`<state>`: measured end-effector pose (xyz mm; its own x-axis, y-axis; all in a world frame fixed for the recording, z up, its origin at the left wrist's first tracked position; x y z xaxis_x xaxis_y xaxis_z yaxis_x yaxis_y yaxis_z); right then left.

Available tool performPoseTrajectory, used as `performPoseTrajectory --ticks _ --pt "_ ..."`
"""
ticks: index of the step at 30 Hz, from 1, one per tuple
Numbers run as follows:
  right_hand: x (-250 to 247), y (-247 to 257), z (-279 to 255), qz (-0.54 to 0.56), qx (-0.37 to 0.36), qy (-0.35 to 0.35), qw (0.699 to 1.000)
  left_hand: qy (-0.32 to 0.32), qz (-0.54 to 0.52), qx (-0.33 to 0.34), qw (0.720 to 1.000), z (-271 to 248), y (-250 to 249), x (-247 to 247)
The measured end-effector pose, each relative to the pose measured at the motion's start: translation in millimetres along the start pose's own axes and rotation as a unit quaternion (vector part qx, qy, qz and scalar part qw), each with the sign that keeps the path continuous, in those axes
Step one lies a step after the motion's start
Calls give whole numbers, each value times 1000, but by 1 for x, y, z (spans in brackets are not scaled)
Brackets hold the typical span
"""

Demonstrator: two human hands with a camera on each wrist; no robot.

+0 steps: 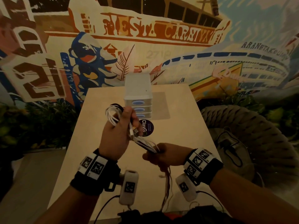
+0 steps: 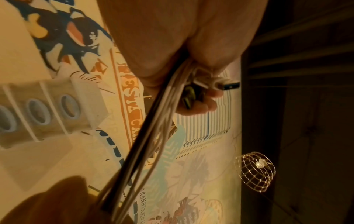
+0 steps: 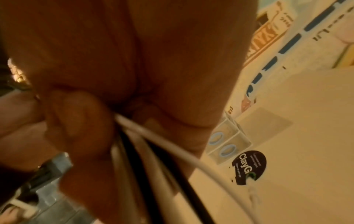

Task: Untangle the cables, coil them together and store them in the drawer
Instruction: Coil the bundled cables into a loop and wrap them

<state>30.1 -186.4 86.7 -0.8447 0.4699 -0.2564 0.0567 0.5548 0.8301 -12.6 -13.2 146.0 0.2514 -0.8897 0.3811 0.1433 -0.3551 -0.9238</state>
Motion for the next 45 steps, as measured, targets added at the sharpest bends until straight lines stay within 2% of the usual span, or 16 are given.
performPoseTrajectory --ticks 4,7,11,16,19,22,25,27,29,31,33,36,39,42,45 --pt "-6 -11 -1 1 13 -7 1000 -7 14 -30 999 1 10 -6" --pt "-5 -16 -4 105 27 30 994 17 30 -18 999 0 18 -15" --pt "-5 -17 -7 112 19 -11 993 67 204 31 976 1 12 -21" --pt "-8 -14 -6 116 34 -43 992 110 315 -3 943 4 24 -32" --pt "-10 -15 -2 102 76 -66 990 173 445 56 877 1 30 -33" --pt "-12 -15 2 97 113 -85 985 224 482 105 840 -4 32 -30" --pt "-9 -11 4 94 132 -89 983 268 580 157 753 -1 36 -30" --pt "-6 -6 5 96 130 -86 983 295 656 134 682 -1 38 -25" --pt "-5 -4 4 88 128 -81 985 314 724 84 608 -3 41 -20" --pt "-6 -4 4 102 129 -87 982 324 758 66 561 -4 44 -17" --pt "-7 -5 4 139 136 -94 977 330 774 66 536 -5 48 -17" --pt "-10 -4 5 156 137 -78 975 330 787 59 519 -7 56 -17" --pt "-12 0 6 78 129 -65 986 315 796 56 514 -9 62 -12" --pt "-14 4 6 -10 133 -62 989 318 788 37 526 -10 62 -10" --pt "-18 4 9 6 131 -53 990 338 762 34 551 -10 58 -13"
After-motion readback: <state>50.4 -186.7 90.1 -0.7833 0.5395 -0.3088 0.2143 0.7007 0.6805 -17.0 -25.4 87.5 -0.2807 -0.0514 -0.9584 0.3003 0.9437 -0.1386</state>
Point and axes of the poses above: each hand's wrist, its own z-axis towards the middle knuckle, its own x-axis out of the palm, y = z × x, the point moved 1 cm from there along z, towards the middle knuckle, and after that the axes turned 6 degrees about -y, right-handed, at the moved point
